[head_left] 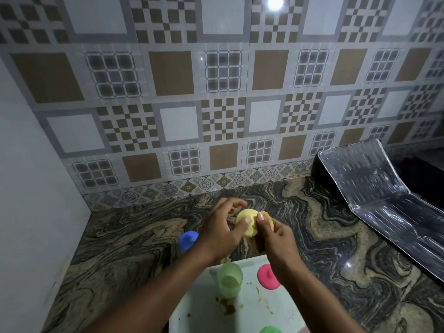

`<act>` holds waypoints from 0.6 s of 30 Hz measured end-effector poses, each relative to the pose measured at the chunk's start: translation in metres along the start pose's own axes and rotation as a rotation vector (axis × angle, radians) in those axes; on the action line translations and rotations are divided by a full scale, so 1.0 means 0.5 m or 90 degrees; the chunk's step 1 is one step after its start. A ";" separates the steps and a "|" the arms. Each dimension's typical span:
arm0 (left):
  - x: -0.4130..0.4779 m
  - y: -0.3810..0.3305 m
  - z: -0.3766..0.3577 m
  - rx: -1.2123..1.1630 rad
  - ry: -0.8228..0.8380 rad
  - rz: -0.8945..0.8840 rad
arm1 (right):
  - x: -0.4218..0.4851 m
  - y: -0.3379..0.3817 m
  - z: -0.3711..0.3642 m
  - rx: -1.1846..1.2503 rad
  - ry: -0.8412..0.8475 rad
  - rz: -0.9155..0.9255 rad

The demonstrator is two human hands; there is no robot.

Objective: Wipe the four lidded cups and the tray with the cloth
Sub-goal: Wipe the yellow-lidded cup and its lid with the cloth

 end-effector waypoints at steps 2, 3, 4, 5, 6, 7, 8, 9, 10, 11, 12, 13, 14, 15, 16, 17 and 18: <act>-0.004 -0.008 -0.006 0.091 0.080 -0.085 | 0.006 0.001 0.006 -0.007 0.011 -0.014; -0.004 -0.007 -0.002 0.101 0.080 -0.096 | 0.008 -0.001 0.005 -0.004 0.015 -0.021; -0.004 -0.008 0.004 0.091 0.070 -0.100 | 0.008 -0.004 0.003 0.001 0.019 -0.031; -0.003 -0.007 0.009 0.077 0.061 -0.096 | 0.009 -0.011 0.001 0.008 0.019 -0.044; -0.004 -0.005 0.012 0.067 0.055 -0.089 | 0.010 -0.019 0.000 0.021 0.019 -0.061; -0.005 -0.003 0.014 0.062 0.048 -0.077 | 0.013 -0.030 0.003 0.043 0.008 -0.087; -0.007 0.004 0.015 0.059 0.039 -0.060 | 0.016 -0.040 0.011 0.079 -0.018 -0.122; -0.009 0.010 0.016 0.055 0.030 -0.037 | 0.018 -0.047 0.022 0.116 -0.055 -0.157; -0.012 0.018 0.018 0.048 0.020 -0.014 | 0.019 -0.050 0.035 0.153 -0.096 -0.182; -0.014 0.024 0.021 0.041 0.009 0.007 | 0.018 -0.049 0.049 0.187 -0.132 -0.198; -0.016 0.031 0.024 0.033 -0.005 0.021 | 0.018 -0.046 0.061 0.216 -0.158 -0.202; -0.017 0.037 0.028 0.027 -0.019 0.031 | 0.018 -0.043 0.067 0.238 -0.170 -0.199; -0.018 0.039 0.032 0.027 -0.034 0.035 | 0.017 -0.040 0.066 0.247 -0.167 -0.196; -0.019 0.040 0.034 0.033 -0.050 0.034 | 0.016 -0.041 0.059 0.247 -0.154 -0.198; -0.020 0.038 0.035 0.038 -0.066 0.030 | 0.013 -0.043 0.048 0.240 -0.136 -0.199; -0.021 0.034 0.034 0.042 -0.081 0.026 | 0.008 -0.045 0.034 0.225 -0.116 -0.196; -0.023 0.031 0.031 0.049 -0.093 0.023 | 0.003 -0.046 0.016 0.208 -0.090 -0.187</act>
Point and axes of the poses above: each hand's wrist, its own x-axis towards the middle knuckle, its own z-axis out of the back of the hand, y = z × x, the point moved 8 cm from there along x, towards the middle knuckle, and after that the axes turned 2 degrees about x, right-handed, at the moved point
